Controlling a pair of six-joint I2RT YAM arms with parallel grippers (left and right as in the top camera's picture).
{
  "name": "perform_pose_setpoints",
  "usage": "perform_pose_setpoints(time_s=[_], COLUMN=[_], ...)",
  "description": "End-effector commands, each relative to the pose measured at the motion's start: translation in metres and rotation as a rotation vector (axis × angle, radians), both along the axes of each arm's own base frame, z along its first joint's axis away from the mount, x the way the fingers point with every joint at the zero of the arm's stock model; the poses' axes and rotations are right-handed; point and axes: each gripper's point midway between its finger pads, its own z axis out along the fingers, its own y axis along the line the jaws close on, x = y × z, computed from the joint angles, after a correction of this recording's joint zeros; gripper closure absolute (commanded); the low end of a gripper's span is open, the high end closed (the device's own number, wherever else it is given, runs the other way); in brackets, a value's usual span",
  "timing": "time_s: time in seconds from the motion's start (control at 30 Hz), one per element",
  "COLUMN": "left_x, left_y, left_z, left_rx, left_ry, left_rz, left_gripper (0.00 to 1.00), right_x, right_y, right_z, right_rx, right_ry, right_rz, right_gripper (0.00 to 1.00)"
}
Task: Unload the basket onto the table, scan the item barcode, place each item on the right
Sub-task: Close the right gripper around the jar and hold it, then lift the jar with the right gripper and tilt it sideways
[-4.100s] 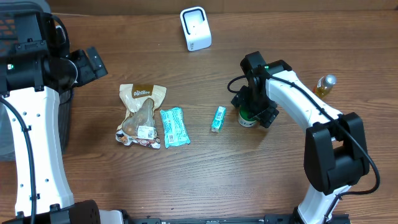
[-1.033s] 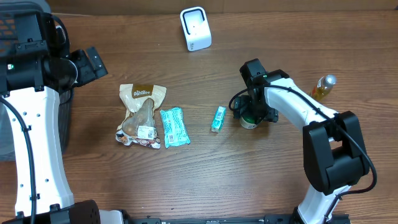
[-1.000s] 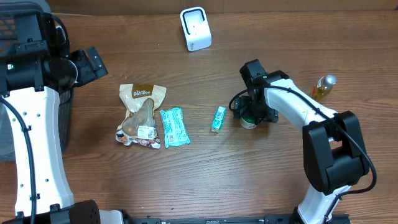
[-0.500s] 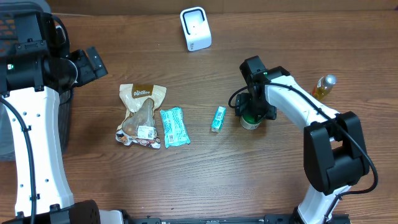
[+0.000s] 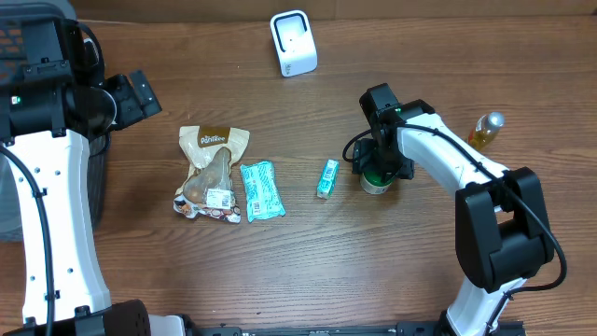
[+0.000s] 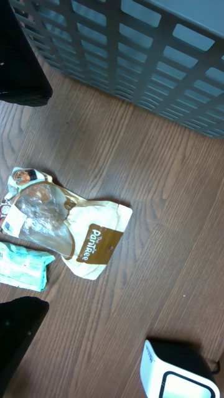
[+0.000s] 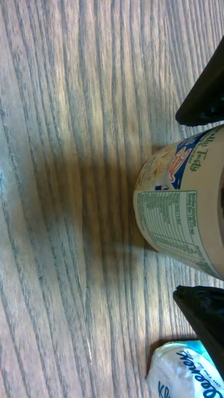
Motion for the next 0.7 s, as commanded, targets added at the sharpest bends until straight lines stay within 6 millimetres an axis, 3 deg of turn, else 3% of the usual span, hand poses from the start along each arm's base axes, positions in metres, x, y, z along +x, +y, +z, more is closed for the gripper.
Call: perform_pose_setpoints(time_s=[0.0,0.33,0.67], left_x=[0.001,0.001,0.001], left_y=[0.0,0.0,0.0], left_z=[0.001,0.001,0.001], left_rx=[0.006,0.006,0.006], left_ry=[-0.003,-0.003,-0.003], left_rz=[-0.01,-0.01,-0.01], left_gripper=[0.0,0.01,0.0], right_x=[-0.001,-0.01,-0.005], right_y=[-0.001,-0.004,-0.003], right_z=[0.001,-0.009,-0.009], right_rx=[-0.001,-0.01,-0.002], right_ry=[-0.004,0.02,-0.003], right_rz=[-0.004,-0.002,-0.001], right_gripper=[0.21,0.21,0.25])
